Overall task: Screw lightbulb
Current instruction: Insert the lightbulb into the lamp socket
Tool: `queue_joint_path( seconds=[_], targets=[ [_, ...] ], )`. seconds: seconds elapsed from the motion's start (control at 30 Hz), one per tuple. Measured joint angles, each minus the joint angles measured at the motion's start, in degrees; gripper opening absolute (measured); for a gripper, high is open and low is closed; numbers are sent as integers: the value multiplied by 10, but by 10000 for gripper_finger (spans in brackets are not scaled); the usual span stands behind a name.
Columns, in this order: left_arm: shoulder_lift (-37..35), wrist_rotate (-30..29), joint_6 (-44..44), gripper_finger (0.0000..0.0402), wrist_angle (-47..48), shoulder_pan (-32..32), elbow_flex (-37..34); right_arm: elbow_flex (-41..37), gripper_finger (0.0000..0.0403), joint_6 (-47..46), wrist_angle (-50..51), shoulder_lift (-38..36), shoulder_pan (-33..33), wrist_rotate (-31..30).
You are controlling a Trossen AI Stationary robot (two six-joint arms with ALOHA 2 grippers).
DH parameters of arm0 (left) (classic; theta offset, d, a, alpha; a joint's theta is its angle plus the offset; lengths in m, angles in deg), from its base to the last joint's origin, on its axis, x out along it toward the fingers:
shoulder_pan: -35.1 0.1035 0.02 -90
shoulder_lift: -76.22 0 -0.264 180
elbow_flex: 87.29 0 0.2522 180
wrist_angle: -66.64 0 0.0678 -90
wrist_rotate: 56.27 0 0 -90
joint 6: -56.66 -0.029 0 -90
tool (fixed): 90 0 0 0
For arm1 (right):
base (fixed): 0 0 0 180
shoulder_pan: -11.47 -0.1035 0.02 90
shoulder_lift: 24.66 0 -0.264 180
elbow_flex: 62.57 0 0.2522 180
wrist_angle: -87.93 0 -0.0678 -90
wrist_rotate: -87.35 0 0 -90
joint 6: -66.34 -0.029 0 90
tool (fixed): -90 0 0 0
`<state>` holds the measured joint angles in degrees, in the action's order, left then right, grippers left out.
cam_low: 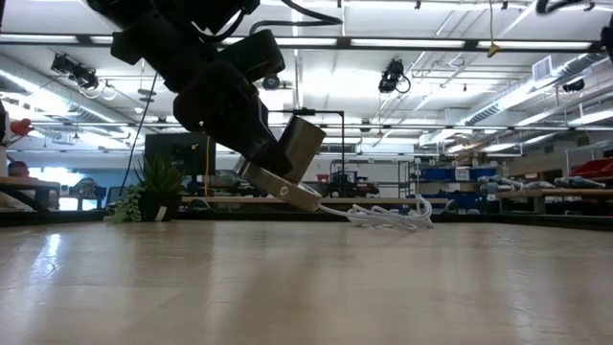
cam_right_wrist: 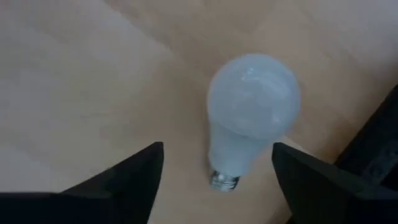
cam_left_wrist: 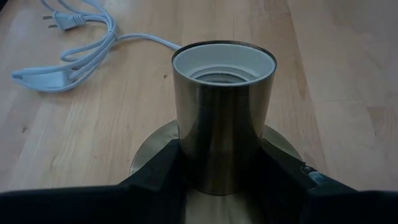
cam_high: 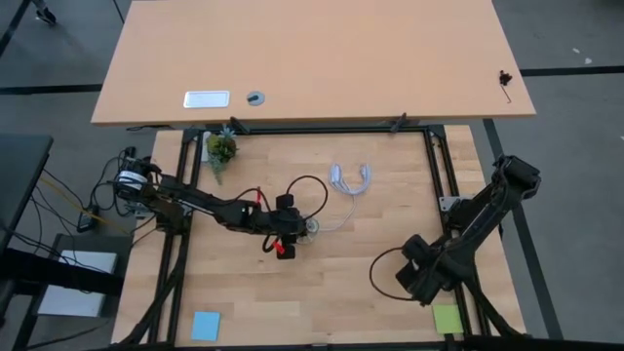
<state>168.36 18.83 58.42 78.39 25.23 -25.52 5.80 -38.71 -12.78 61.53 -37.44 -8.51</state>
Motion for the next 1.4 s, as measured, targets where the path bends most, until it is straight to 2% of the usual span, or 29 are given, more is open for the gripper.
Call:
queue_joint_path(
  seconds=[0.2, 0.43, 0.53, 0.63, 0.87, 0.97, 1.07, 1.17, 1.27, 1.4],
  targets=[
    [0, 2, -1, 160, 1, -1, 0, -48, 329, -73, -20, -3, -1, 3],
    [0, 6, 0, 160, 1, -1, 0, -119, 321, -75, -150, -2, 3, -6],
    [0, 6, 0, 160, 1, -1, 0, -130, 313, -75, -161, -2, 3, -23],
    [0, 6, 0, 160, 1, -1, 0, -128, 290, -73, -162, -2, 3, -43],
    [0, 12, 2, 160, -8, -1, 0, -125, 196, -53, -163, -2, 3, -56],
    [0, 14, 5, 160, -17, -1, 0, -125, 180, -53, -167, -3, 3, -75],
    [0, 16, 16, 160, -33, -1, -1, -120, 179, -53, -169, -9, 3, -129],
    [0, 28, 17, 160, -84, 0, -6, -108, 179, -53, -165, -23, 4, -208],
    [0, 60, 26, 160, -152, 2, -19, -95, 177, -44, -165, -44, 4, -324],
    [0, 84, 39, 160, -233, 5, -28, -77, 175, -17, -168, -72, 7, -525]
  ],
)
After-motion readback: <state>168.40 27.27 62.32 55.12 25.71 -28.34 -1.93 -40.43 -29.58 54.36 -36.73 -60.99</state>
